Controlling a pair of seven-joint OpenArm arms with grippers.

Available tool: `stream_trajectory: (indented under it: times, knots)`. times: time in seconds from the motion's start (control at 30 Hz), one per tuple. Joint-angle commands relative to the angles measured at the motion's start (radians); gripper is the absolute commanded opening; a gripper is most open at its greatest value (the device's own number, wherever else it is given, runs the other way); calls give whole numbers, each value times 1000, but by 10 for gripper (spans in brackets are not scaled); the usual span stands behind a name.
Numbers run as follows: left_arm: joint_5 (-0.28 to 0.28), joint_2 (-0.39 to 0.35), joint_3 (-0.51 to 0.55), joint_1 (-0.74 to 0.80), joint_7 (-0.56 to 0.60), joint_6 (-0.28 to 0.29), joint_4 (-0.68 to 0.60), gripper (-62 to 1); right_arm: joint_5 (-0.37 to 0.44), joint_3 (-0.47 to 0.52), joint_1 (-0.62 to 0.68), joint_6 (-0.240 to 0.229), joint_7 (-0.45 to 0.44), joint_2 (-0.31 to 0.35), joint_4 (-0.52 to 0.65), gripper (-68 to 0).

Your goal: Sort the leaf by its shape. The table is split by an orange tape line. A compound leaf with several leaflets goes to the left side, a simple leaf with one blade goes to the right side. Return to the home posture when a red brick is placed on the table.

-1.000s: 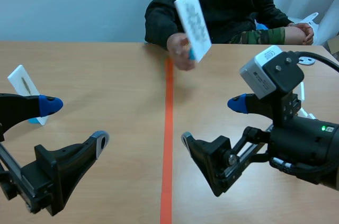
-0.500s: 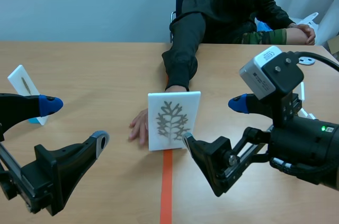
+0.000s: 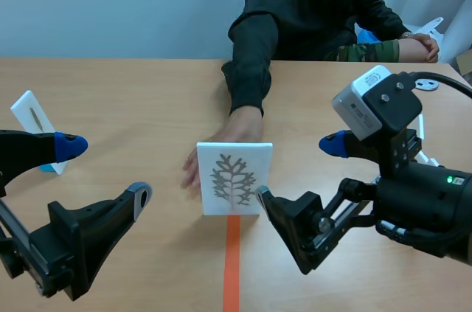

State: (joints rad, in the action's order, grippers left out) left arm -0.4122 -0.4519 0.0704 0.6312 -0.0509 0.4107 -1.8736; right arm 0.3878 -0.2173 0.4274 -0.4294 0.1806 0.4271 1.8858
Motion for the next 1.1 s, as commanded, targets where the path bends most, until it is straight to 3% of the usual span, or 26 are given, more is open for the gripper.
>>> stream_trajectory:
  times: [0.0,0.13,0.53,0.9,1.07]
  knots:
    - [-10,3,5,-2,16,-5,-6,14,-9,10,-6,4,-23,11,12,-8]
    - [-10,2,5,-2,16,-5,-6,14,-45,10,-6,4,-32,11,12,-8]
    - [-10,2,5,-2,16,-5,-6,14,-53,10,-9,23,-57,11,-21,-8]
    - [-10,2,5,-2,16,-5,-6,14,-53,4,-130,18,-156,10,-211,-8]
    - [-10,3,5,-2,16,-5,-6,14,-98,-29,-219,9,-192,-6,-320,-8]
